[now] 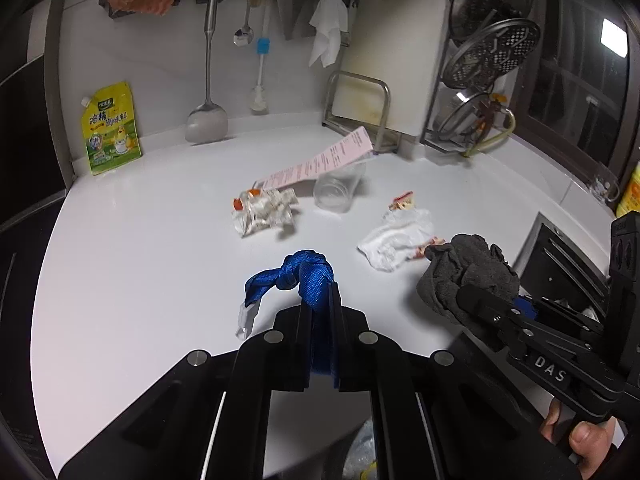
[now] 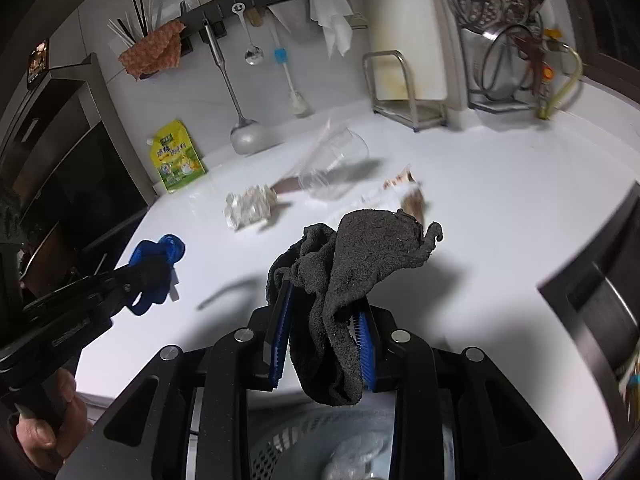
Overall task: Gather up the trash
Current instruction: 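Carry the cloth and the ribbon in both tools over the grey basket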
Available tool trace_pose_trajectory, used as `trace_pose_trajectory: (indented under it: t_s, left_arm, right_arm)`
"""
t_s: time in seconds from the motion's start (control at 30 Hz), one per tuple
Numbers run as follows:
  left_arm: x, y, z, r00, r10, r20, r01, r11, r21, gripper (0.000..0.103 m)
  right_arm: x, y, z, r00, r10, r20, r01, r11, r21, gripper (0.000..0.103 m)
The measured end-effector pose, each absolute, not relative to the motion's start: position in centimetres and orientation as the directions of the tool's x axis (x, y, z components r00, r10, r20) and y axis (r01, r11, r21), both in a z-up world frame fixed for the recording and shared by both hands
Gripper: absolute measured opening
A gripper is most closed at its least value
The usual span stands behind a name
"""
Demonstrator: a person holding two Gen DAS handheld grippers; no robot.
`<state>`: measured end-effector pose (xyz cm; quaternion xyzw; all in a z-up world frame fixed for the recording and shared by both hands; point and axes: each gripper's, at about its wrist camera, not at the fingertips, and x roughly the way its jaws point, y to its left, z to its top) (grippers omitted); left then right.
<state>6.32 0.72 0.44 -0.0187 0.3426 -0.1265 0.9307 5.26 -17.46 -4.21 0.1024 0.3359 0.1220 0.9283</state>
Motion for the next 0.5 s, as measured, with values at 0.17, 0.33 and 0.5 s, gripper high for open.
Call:
trace_pose_trajectory:
  t_s: [0.17,0.33,0.5]
  left_arm:
    - [3.1,0.4,-0.1,0.735,-0.25,-0.631,0.236,0.966,-0.109,0.007]
    - [0.4,-0.6,-0.5,0.725,-0.277,-0.631,0.276,0.956,-0.102,0.007]
    - [-2.2,-2.0,-1.5,0.689,-0.325,-0.647,0.327,0.937,-0.123,0.007]
  right_arm:
    - [2.2,-17.4,-5.1,0.738,0.287,-0.61,-0.134,0.949,0.285,0.028]
    - [-0.9,-17.5,-5.3,0.742,0.254,-0.62,-0.113,0.959,0.259,0.028]
    - [-4.4,-18.7,-5.9,0.744,0.231,-0.627,-0.082,0.963,0.258,0.028]
